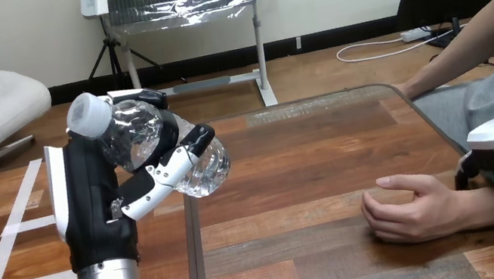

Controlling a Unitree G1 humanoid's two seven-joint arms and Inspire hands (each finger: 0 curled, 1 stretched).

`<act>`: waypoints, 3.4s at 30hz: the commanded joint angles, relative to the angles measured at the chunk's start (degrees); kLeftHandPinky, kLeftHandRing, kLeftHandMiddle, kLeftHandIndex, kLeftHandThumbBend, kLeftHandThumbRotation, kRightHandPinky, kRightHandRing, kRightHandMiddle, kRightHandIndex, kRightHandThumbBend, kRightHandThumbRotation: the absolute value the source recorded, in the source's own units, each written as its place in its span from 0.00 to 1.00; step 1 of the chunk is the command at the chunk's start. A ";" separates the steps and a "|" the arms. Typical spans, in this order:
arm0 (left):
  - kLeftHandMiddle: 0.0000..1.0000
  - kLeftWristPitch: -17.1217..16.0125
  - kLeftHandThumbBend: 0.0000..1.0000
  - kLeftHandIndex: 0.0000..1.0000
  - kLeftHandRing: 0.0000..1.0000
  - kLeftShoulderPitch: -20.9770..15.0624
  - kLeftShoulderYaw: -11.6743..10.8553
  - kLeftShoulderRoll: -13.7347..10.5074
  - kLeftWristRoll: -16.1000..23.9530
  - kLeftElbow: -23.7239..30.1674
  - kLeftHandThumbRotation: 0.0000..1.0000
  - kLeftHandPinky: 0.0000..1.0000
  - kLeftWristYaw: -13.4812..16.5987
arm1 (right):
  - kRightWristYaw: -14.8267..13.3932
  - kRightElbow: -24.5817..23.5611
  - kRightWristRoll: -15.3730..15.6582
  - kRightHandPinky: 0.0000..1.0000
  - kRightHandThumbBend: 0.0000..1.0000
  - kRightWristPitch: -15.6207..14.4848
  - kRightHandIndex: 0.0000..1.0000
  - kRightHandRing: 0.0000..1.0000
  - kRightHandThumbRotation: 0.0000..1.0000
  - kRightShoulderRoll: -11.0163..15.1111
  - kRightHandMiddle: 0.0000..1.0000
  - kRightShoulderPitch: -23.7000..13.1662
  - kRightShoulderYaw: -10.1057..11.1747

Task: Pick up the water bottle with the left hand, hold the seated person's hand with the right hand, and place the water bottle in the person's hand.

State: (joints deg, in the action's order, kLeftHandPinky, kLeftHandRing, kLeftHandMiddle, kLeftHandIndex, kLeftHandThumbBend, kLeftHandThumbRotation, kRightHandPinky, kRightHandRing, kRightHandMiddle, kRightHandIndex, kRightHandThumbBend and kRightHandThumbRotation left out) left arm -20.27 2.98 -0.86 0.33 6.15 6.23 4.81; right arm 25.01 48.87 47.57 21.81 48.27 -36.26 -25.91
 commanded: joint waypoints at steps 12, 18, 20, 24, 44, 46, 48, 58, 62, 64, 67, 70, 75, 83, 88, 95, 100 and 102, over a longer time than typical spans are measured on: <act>0.45 -0.39 0.62 0.50 0.43 -2.56 -0.31 -0.12 -0.52 2.37 0.00 0.44 0.05 | -1.40 3.53 2.91 0.85 0.72 -0.97 0.85 0.87 0.05 -2.68 0.89 -7.09 -3.21; 0.45 -0.34 0.62 0.50 0.43 -2.56 -0.46 -0.29 -0.48 2.45 0.00 0.45 -0.02 | -0.49 4.26 2.74 0.83 0.71 -2.02 0.86 0.87 0.08 -3.12 0.89 -7.54 -3.97; 0.45 -0.30 0.62 0.50 0.43 -2.54 -0.49 -0.26 -0.68 2.48 0.00 0.45 -0.09 | -0.52 4.35 2.50 0.83 0.72 -2.12 0.86 0.87 0.09 -3.16 0.89 -7.52 -4.02; 0.45 -0.48 0.62 0.50 0.43 -2.53 -0.63 -0.36 -0.80 2.25 0.00 0.46 -0.17 | -0.40 4.29 2.51 0.81 0.72 -2.02 0.86 0.86 0.09 -3.10 0.88 -7.50 -4.24; 0.45 -0.04 0.62 0.50 0.43 -2.62 -0.81 -0.72 -0.55 2.40 0.00 0.44 -0.34 | 2.64 3.86 1.16 0.78 0.70 -3.72 0.85 0.83 0.09 -3.30 0.86 -7.02 -3.72; 0.45 0.02 0.62 0.50 0.43 -2.65 -0.82 -0.71 -0.50 2.44 0.00 0.44 -0.32 | 3.17 3.19 0.85 0.77 0.69 -3.90 0.86 0.82 0.09 -3.12 0.86 -6.72 -3.52; 0.45 0.01 0.62 0.50 0.43 -2.71 -0.83 -0.70 -0.59 2.39 0.00 0.44 -0.37 | 3.59 2.48 0.64 0.77 0.69 -4.14 0.86 0.82 0.09 -2.94 0.86 -6.41 -3.35; 0.45 0.09 0.61 0.50 0.43 -2.90 -0.87 -0.70 -0.35 2.11 0.00 0.44 -0.30 | 4.57 -2.42 -2.33 0.75 0.71 -5.54 0.86 0.83 0.10 -1.68 0.88 -3.24 -1.12; 0.45 0.27 0.62 0.50 0.43 -2.96 -0.89 -0.66 -0.42 1.95 0.00 0.44 -0.30 | 4.64 -4.17 -3.20 0.75 0.72 -6.03 0.86 0.83 0.10 -1.07 0.88 -2.07 -0.70; 0.45 0.17 0.62 0.50 0.43 -3.11 -0.93 -0.72 -0.39 1.67 0.00 0.44 -0.31 | 4.59 -5.08 -3.61 0.75 0.72 -6.56 0.86 0.83 0.10 -0.85 0.88 -1.36 -0.39; 0.45 0.24 0.62 0.50 0.43 -3.21 -0.92 -0.72 -0.62 1.53 0.00 0.44 -0.43 | 4.44 -6.53 -4.04 0.76 0.71 -7.43 0.86 0.84 0.10 -0.53 0.88 -0.37 -0.06; 0.45 0.30 0.62 0.50 0.43 -3.31 -0.90 -0.72 -0.66 1.42 0.00 0.44 -0.48 | 4.31 -7.26 -4.81 0.76 0.71 -7.66 0.86 0.84 0.10 -0.37 0.88 0.41 0.43; 0.45 0.19 0.63 0.50 0.43 -3.48 -0.87 -0.65 -0.55 1.21 0.00 0.44 -0.38 | 3.27 -8.49 -5.40 0.75 0.71 -7.52 0.86 0.84 0.08 -0.05 0.88 1.72 1.09; 0.45 0.04 0.63 0.50 0.43 -3.72 -0.70 -0.57 0.20 1.31 0.00 0.43 -0.02 | 1.97 -8.66 -5.49 0.74 0.70 -7.70 0.85 0.83 0.06 -0.43 0.87 2.50 1.13; 0.45 0.16 0.63 0.50 0.42 -3.82 -0.68 -0.41 -0.68 1.45 0.00 0.44 -0.41 | 0.56 -6.25 -5.52 0.73 0.70 -7.92 0.84 0.83 0.02 -1.79 0.87 2.25 0.75; 0.45 0.55 0.63 0.50 0.42 -3.61 -0.78 -0.63 0.13 2.03 0.00 0.43 -0.11 | -0.93 -3.80 -4.31 0.72 0.70 -9.25 0.84 0.81 0.00 -3.31 0.86 1.66 -0.49; 0.45 0.78 0.63 0.50 0.42 -3.61 -0.95 -0.66 -0.34 2.34 0.00 0.43 -0.27 | -2.45 -1.64 -4.50 0.71 0.71 -7.84 0.83 0.79 0.00 -4.11 0.85 1.46 -0.93; 0.45 0.66 0.63 0.50 0.42 -3.60 -1.00 -0.72 -0.36 2.40 0.00 0.43 -0.27 | -3.48 -0.78 -4.14 0.71 0.71 -7.66 0.83 0.79 0.00 -4.48 0.84 1.45 -1.30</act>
State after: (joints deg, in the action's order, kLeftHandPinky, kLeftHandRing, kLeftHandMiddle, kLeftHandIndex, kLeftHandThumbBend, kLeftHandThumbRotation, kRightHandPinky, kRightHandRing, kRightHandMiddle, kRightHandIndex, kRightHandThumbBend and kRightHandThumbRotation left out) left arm -19.06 2.93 -1.19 0.07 6.31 6.22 4.26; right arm 24.07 45.22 42.75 14.01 46.69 -33.73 -26.16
